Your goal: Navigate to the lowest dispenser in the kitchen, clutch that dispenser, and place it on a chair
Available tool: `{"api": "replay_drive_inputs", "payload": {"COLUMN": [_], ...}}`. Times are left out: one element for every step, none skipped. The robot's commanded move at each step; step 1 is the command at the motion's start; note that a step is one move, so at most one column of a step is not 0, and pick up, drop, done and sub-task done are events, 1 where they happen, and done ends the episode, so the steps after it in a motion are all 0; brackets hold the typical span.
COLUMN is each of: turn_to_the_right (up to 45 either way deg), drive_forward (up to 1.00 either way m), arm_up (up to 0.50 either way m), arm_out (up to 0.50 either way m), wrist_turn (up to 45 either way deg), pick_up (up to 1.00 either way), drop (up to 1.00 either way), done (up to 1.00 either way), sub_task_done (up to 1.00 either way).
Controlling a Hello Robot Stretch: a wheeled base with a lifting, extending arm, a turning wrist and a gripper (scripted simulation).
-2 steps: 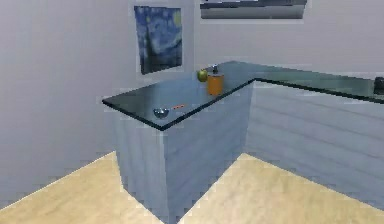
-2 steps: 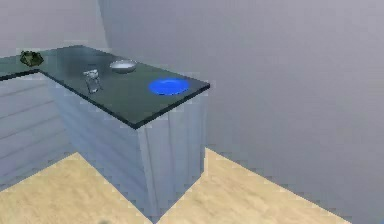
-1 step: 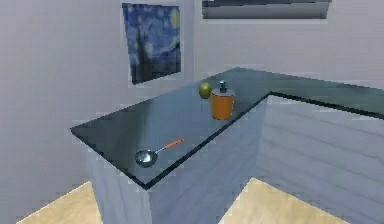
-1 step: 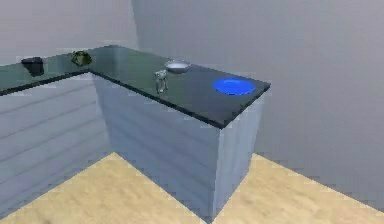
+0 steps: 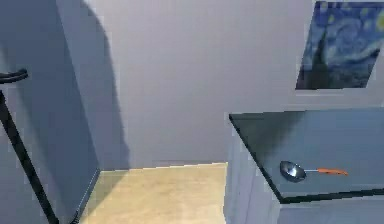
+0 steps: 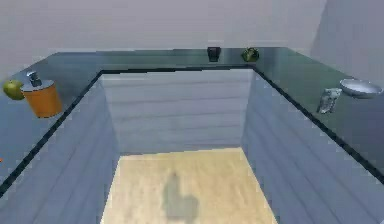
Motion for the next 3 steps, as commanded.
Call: {"api": "replay_drive_inputs", "payload": {"turn_to_the_right": [-45.0, -45.0, -21.0], "drive_forward": [0.00, 0.00, 0.00], "arm_up": [0.00, 0.00, 0.00], "arm_out": [0.00, 0.00, 0.00], "wrist_turn": [0.0, 0.0, 0.0], "pick_up": [0.00, 0.00, 0.00], "drop": [0.00, 0.00, 0.00], "done": [0.00, 0.00, 0.00], "sub_task_done": [0.00, 0.00, 0.00]}}
